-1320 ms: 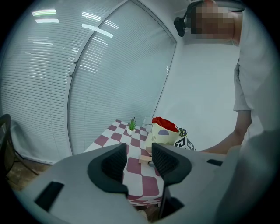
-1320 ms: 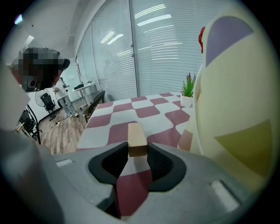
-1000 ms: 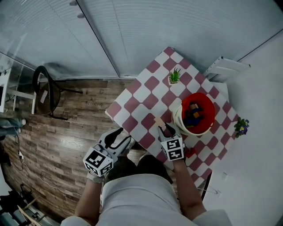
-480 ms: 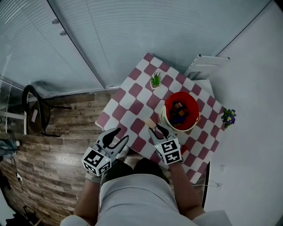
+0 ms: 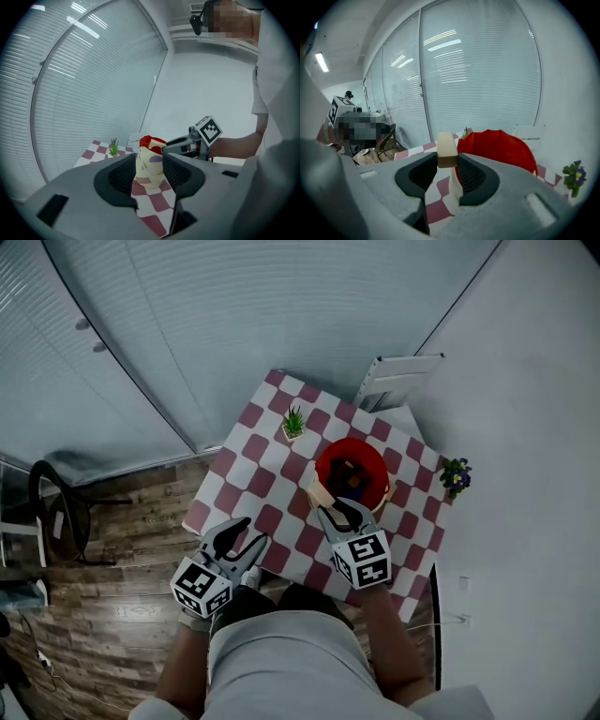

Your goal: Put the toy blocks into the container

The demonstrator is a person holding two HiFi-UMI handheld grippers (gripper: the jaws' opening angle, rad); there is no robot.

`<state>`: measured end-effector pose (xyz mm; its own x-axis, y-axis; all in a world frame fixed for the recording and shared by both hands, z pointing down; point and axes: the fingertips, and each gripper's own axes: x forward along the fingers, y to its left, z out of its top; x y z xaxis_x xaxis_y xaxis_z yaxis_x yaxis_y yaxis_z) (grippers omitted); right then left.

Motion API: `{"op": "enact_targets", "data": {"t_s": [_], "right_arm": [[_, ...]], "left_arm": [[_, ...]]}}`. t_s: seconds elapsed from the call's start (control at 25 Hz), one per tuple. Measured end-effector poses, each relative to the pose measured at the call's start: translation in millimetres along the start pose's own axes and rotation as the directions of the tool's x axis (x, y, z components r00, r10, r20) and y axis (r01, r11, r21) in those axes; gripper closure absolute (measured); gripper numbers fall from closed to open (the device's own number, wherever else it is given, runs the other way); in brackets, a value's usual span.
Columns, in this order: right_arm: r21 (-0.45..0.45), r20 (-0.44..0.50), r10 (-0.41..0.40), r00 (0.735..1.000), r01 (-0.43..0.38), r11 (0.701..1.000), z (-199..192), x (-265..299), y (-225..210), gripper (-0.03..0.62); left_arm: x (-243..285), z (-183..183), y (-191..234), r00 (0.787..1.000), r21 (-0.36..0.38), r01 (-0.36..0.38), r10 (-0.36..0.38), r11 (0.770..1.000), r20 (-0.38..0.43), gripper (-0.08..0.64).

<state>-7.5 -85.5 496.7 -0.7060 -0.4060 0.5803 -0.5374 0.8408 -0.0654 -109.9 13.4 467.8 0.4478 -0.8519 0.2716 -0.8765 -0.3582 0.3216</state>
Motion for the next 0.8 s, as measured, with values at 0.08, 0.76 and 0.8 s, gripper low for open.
{"op": "enact_targets", "data": {"t_s": [0.08,0.76,0.8], "right_arm": [[0.004,-0.001,-0.026,1.000,0.026,1.000,1.9,-4.6,-11.0,0.453],[-0.007,-0.114,-0.123,0.986,0.123,0.992,-15.8,2.5,-60.8,0.453],[-0.010,-0.120,-0.125,0.985,0.125,0.992,-16.5,3.5,-61.7,0.453]], "left_arm": [[5.3,1.5,-1.9,1.000,0.003,0.014,-0.014,1.000,-0.001,0.403],[36.3,2.3,-1.2,0.998,-0.009,0.051,-0.051,0.999,-0.021,0.403],[37.2,1.9,-1.3,0.998,-0.010,0.051,-0.051,0.999,-0.022,0.403]]}}
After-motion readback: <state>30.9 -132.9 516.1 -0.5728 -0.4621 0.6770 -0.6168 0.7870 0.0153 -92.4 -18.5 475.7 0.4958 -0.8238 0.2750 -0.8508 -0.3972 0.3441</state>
